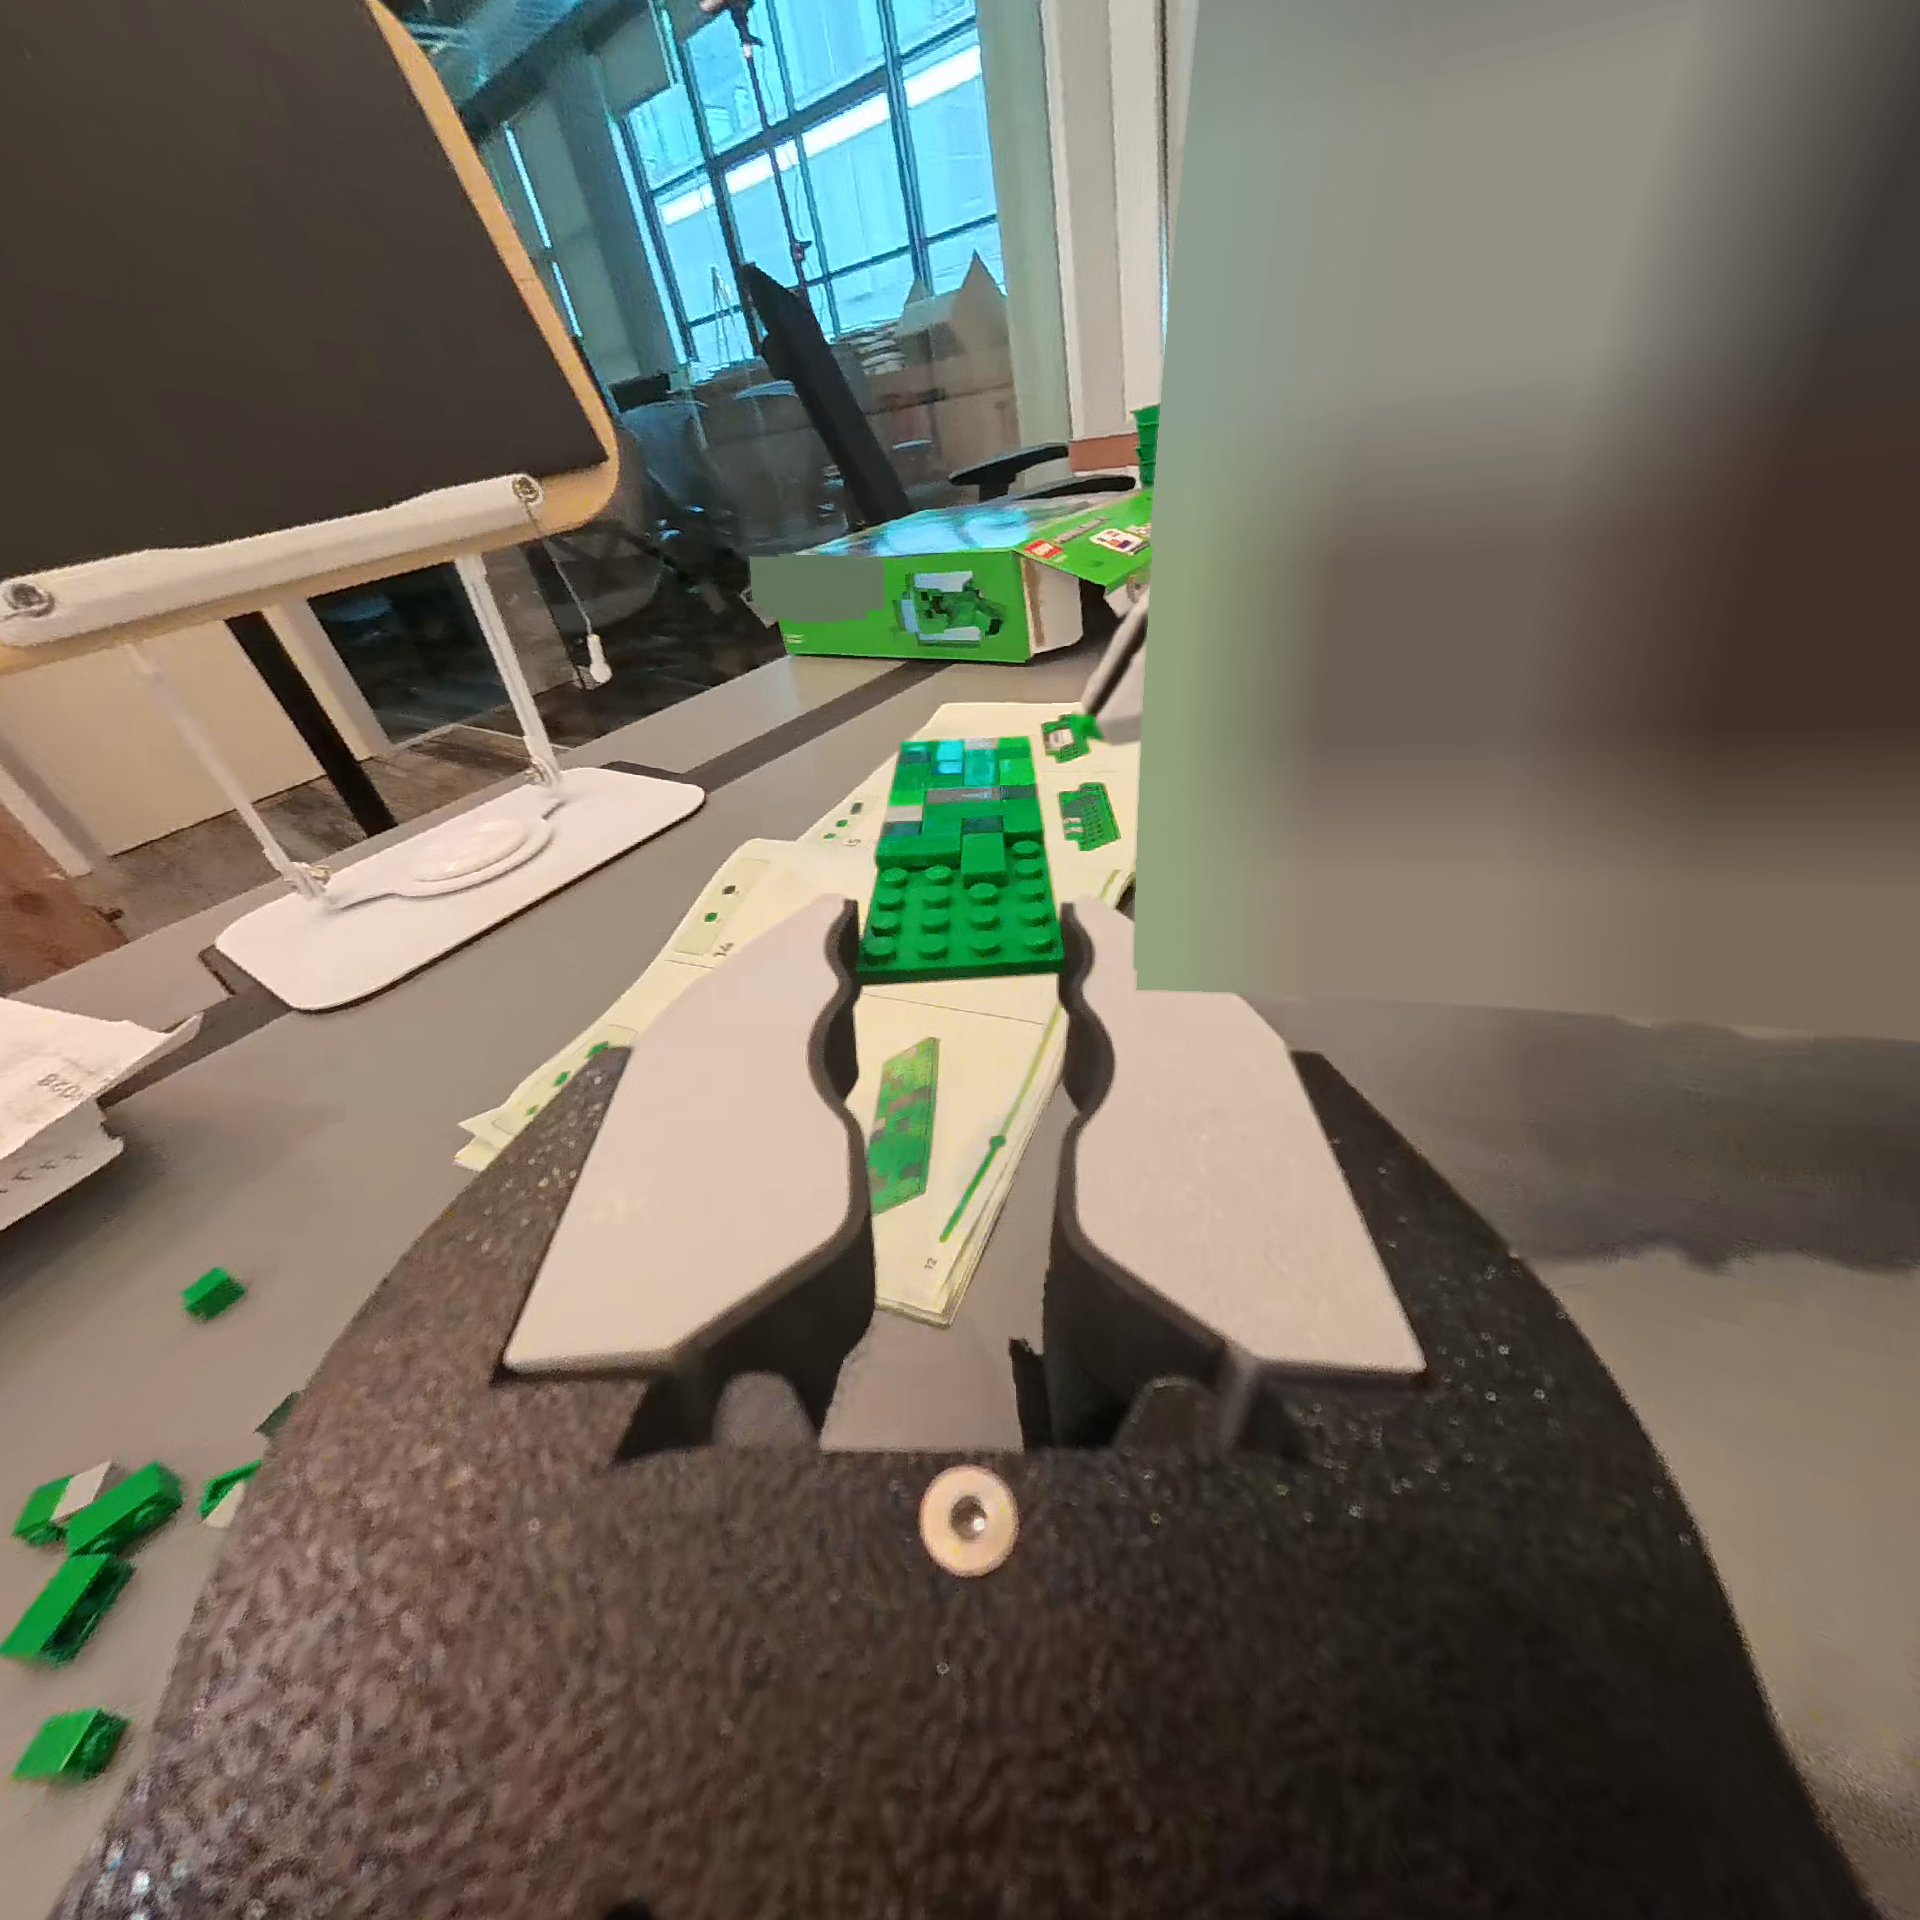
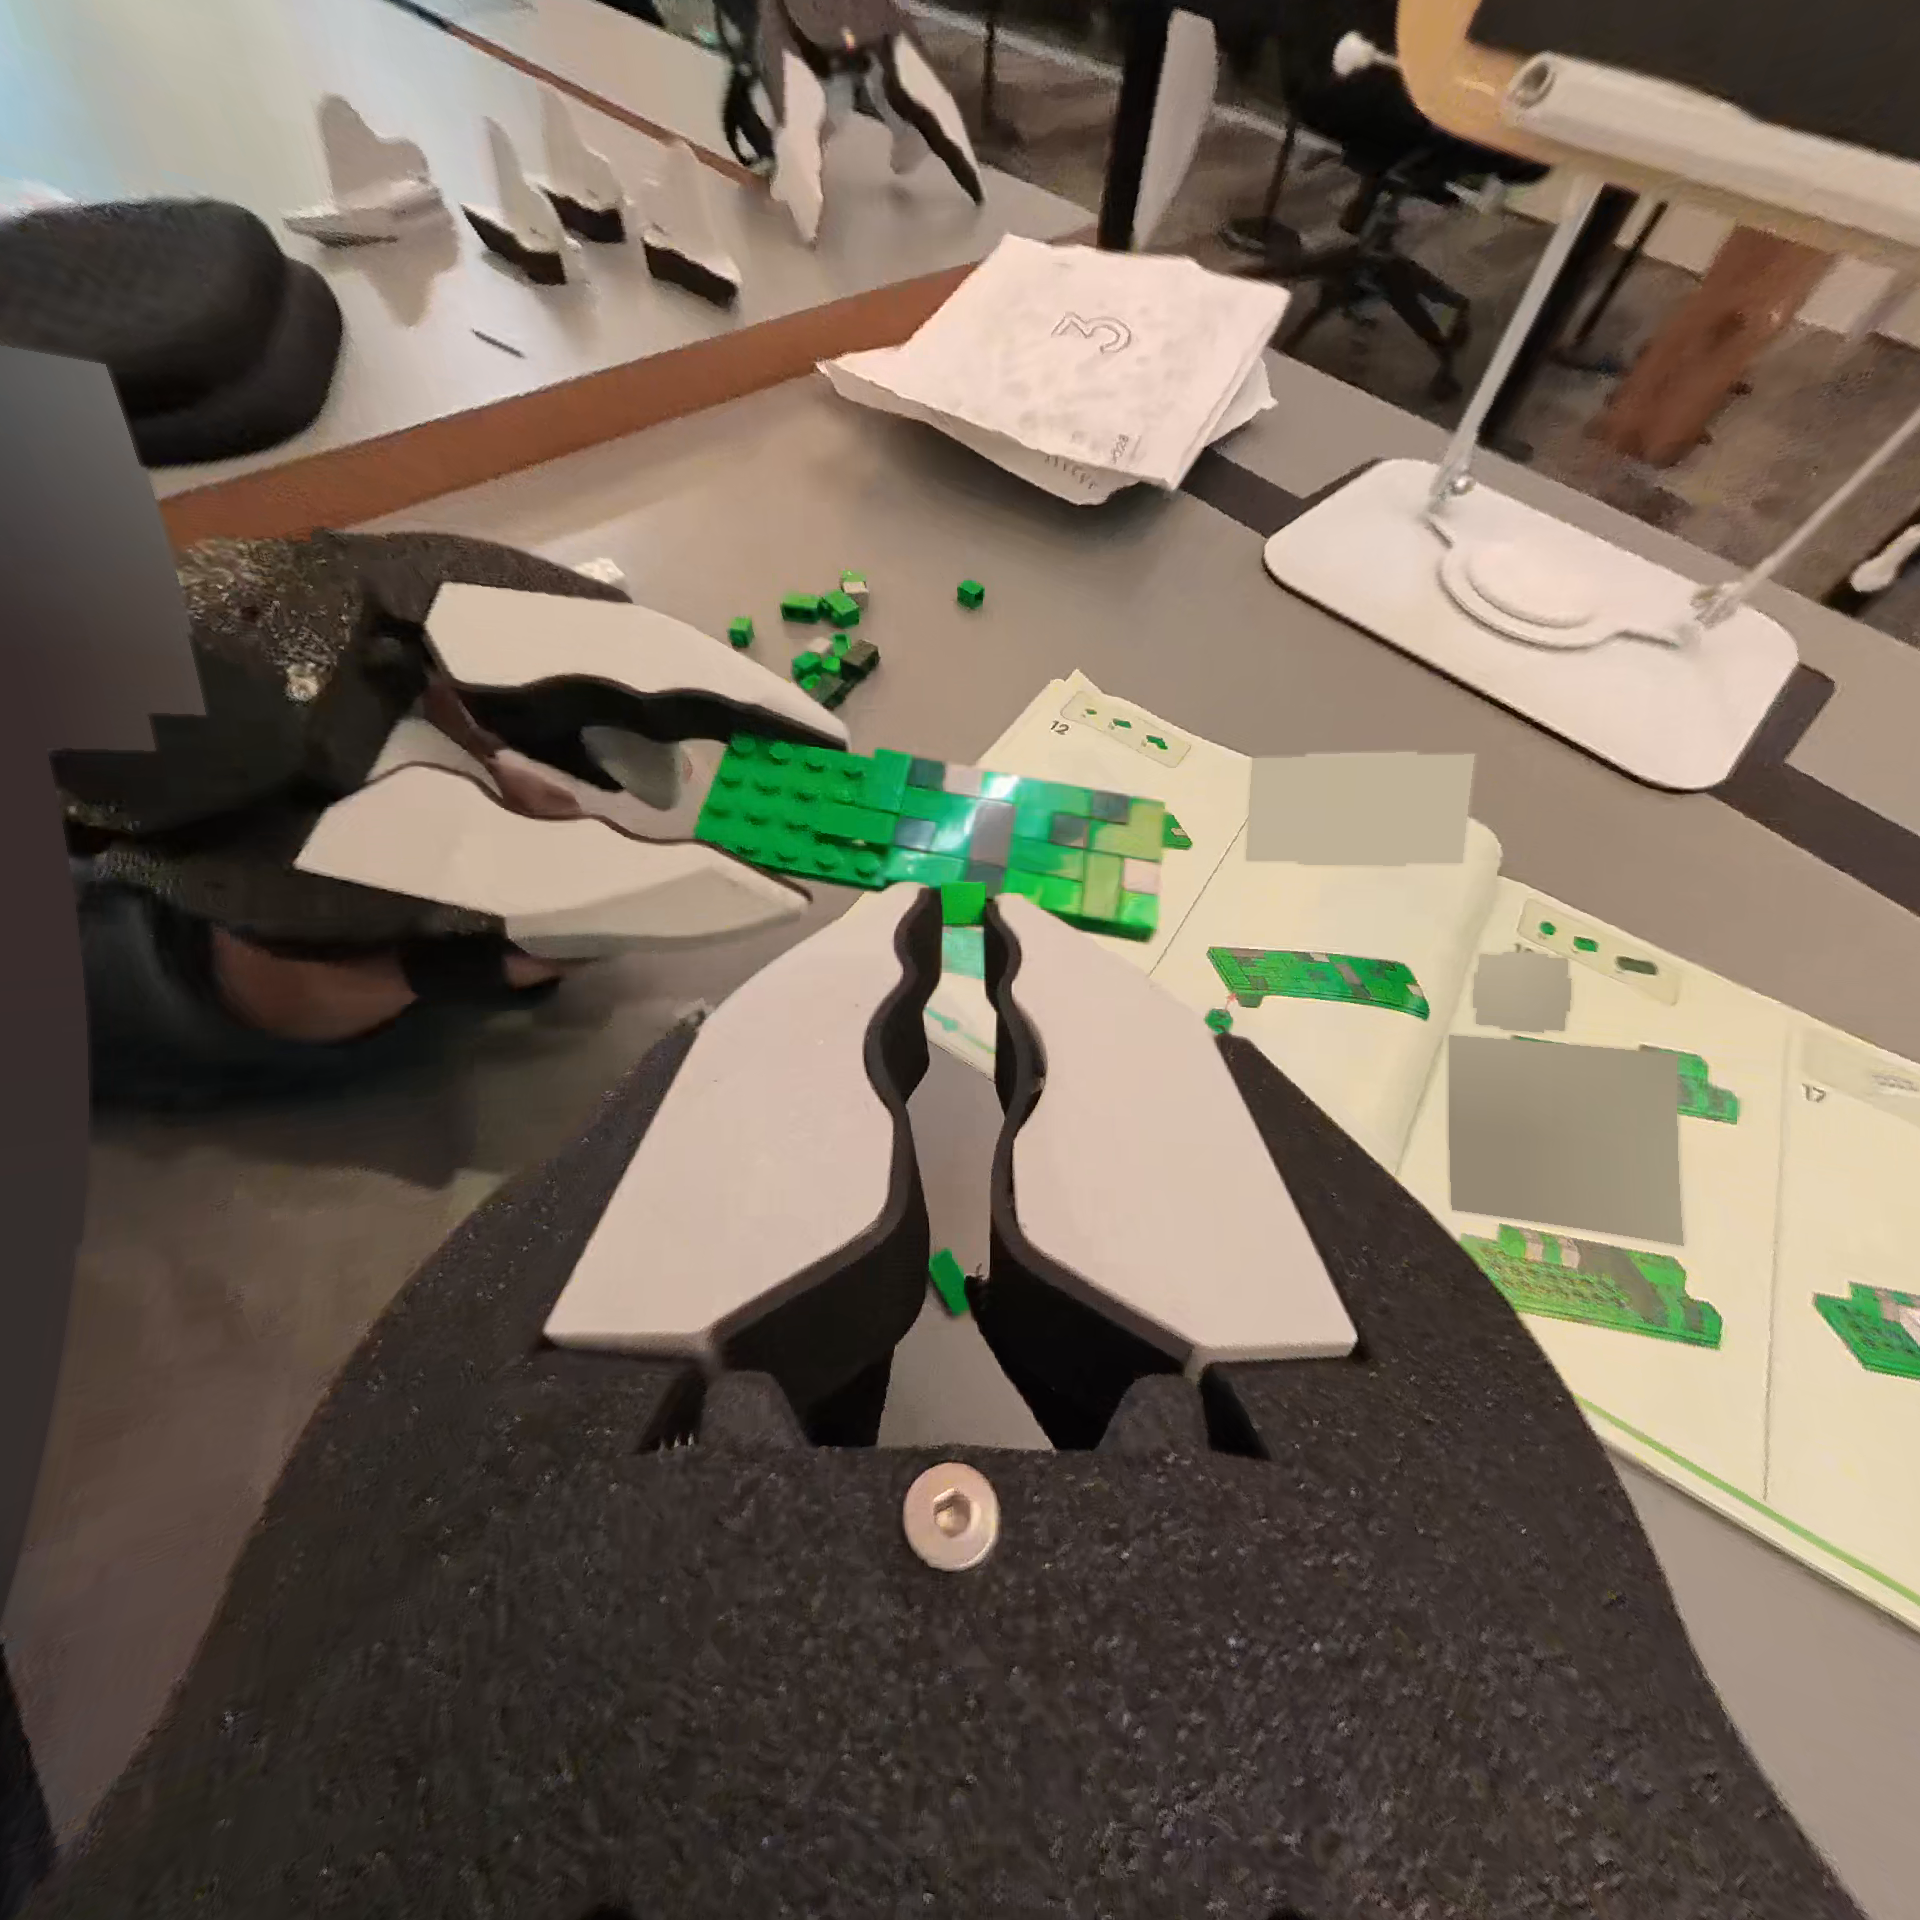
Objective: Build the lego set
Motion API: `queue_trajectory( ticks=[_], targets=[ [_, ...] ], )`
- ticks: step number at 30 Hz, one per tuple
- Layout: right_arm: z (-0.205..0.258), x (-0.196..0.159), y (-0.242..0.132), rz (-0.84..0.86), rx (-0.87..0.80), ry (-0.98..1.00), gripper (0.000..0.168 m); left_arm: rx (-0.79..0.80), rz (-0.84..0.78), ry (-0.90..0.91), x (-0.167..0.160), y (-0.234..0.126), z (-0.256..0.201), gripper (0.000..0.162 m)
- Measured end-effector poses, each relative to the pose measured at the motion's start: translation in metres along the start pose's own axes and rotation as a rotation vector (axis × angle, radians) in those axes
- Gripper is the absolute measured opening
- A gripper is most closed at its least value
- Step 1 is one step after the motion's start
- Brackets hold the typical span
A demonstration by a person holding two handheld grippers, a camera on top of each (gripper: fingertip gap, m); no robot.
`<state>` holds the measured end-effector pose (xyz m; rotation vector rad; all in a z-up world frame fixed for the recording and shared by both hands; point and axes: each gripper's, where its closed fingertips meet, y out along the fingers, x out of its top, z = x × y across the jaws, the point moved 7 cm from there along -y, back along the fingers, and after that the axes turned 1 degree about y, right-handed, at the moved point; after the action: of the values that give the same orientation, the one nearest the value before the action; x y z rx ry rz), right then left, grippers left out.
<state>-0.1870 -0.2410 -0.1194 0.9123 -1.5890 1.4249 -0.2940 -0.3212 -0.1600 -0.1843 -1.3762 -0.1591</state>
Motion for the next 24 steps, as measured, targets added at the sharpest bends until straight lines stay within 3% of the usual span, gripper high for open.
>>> queue_trajectory(
  ticks=[11,24],
  targets=[
    [0.021,0.012,0.023,0.153,-0.063,0.006,0.007,0.009,0.002,-0.042,-0.002,-0.001,0.002,0.036],
    [0.026,0.014,0.026,0.252,-0.088,-0.026,0.008,0.006,-0.003,-0.042,-0.002,-0.001,0.002,0.036]
  ],
)
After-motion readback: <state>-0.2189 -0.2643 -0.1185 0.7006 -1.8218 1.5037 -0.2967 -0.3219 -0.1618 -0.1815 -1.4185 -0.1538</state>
